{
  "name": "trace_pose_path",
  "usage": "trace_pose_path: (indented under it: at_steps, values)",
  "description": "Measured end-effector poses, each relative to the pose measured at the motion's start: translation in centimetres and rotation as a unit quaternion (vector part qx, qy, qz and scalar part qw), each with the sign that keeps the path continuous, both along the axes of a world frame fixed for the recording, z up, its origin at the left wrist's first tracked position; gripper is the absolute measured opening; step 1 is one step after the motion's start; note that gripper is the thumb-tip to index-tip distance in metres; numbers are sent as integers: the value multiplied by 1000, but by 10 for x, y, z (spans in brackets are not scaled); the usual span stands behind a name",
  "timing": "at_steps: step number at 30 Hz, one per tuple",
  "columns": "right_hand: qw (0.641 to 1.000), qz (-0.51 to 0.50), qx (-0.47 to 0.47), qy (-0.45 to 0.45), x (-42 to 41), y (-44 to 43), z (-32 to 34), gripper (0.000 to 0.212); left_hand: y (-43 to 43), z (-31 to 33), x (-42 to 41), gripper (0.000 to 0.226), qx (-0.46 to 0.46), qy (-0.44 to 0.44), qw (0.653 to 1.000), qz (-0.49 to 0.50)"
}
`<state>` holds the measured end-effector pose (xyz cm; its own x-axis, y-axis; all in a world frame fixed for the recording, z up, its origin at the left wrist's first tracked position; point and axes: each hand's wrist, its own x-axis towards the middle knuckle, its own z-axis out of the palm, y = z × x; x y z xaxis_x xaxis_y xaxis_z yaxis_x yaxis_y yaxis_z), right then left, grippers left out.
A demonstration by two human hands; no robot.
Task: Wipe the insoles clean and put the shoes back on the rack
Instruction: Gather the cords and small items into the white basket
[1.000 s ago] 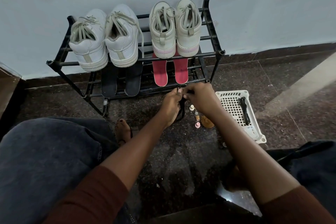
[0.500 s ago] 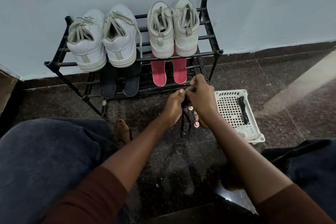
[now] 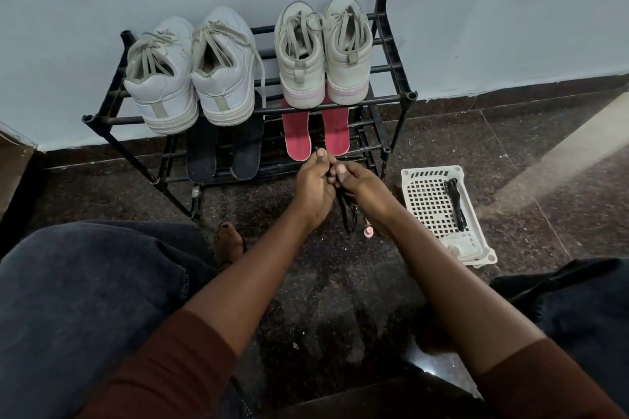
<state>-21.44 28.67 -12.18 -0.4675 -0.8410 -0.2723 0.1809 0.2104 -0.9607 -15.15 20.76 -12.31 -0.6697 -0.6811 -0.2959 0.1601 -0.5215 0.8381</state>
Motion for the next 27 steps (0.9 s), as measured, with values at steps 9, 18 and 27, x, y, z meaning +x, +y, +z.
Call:
trace_pose_path:
  at_steps: [9,18,27]
  values:
    - [994,66,69,57,9,2,-12,12,-8,0,3,35,17,21,998,53]
    - [982,100,140,75,-19,21,-16,26,-41,-8,23,34,-7,-37,990,137]
    - [977,38,198,65,-41,35,-11,22,-58,-14,31,35,-70,-119,973,187]
